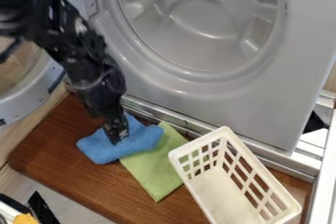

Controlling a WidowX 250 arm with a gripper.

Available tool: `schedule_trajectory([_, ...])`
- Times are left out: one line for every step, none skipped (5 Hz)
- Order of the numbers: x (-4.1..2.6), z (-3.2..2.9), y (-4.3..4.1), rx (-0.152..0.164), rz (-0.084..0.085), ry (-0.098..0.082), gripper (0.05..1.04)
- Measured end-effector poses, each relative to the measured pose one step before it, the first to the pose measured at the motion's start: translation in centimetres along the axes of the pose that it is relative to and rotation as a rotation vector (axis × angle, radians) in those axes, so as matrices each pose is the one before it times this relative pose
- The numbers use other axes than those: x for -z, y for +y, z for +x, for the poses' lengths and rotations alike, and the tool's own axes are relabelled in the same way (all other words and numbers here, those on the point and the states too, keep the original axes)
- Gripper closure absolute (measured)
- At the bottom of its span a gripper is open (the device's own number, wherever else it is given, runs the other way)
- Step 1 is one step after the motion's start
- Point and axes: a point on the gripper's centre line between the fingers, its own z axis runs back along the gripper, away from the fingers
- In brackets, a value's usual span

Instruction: Pick blue cloth and place it inside of the washing machine

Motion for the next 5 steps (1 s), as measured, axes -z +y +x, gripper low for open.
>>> schedule_trajectory([2.354, -0.114, -0.329, 0.0146, -0.0239, 0.0432, 0.085])
schedule_trajectory([2.293, 0.394, -0.125, 0.0033, -0.0028, 0.0046, 0.085])
schedule_trajectory([1.334, 0.803, 0.158, 0.008, 0.0144, 0.0104, 0.084])
schedule_trajectory([1.733, 0.589, -0.023, 0.0207, 0.0171, 0.0137, 0.085])
schedule_trajectory([0.709, 0.086, 0.237, -0.0047, -0.0019, 0.0097, 0.139])
